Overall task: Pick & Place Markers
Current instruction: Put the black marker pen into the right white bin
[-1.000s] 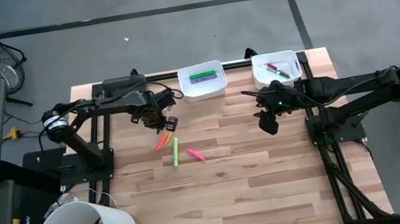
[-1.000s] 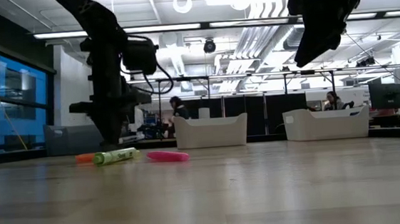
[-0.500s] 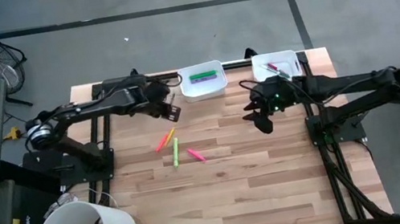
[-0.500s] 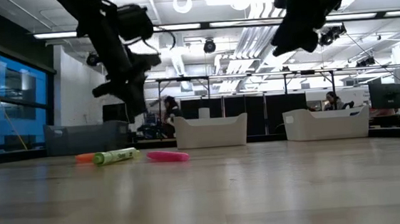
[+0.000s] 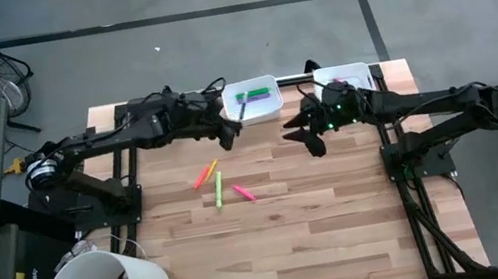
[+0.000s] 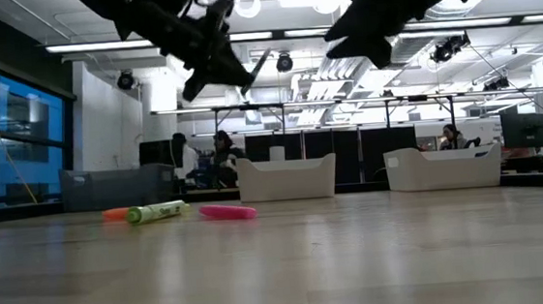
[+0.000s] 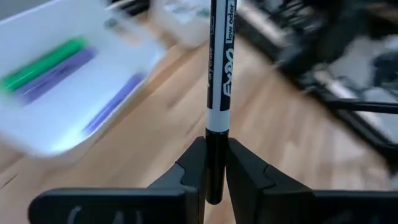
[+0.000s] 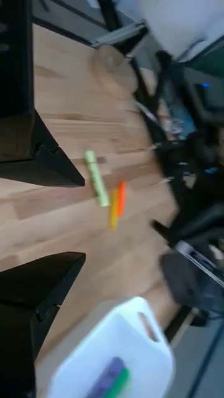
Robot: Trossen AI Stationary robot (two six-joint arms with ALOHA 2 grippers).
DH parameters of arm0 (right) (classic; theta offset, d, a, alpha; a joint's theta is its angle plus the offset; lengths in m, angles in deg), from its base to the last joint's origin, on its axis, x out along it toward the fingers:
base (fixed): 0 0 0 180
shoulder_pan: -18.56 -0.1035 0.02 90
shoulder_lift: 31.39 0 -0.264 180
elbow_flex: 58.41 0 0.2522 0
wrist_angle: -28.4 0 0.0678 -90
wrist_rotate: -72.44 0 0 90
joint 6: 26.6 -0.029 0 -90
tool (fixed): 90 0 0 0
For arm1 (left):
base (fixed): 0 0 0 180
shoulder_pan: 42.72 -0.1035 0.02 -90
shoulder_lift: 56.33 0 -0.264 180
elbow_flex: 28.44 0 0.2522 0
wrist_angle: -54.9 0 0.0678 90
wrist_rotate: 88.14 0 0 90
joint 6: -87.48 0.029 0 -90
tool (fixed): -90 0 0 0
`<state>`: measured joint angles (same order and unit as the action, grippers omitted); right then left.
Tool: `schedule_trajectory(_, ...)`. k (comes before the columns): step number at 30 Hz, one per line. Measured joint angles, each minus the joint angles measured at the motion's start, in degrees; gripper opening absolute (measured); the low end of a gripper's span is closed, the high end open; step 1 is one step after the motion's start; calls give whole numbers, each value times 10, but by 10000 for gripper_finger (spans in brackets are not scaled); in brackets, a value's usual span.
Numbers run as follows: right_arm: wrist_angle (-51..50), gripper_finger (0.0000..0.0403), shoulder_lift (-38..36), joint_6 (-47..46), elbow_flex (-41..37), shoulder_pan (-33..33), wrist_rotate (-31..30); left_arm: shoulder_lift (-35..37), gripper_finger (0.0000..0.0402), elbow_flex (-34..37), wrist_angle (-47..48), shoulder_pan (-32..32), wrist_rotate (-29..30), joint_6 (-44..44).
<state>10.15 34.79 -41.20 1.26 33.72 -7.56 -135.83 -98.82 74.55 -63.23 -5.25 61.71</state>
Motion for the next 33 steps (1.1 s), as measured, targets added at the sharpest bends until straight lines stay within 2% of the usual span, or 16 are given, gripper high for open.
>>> schedule_trajectory(6, 63, 170, 6, -18, 0, 27, -1, 0, 41, 0, -66, 37, -3, 6)
schedule_trajectory(11, 114, 170, 6, -34, 0, 45, 28, 0, 41, 0, -98, 65, 2, 11)
schedule_trajectory(19, 176, 170, 8, -54, 0, 51, 41, 0, 41, 0, -115, 93, 21, 13)
schedule_trajectory(33, 301, 169, 74, -98, 0, 49, 86, 0, 41, 0, -121, 98, 27, 13)
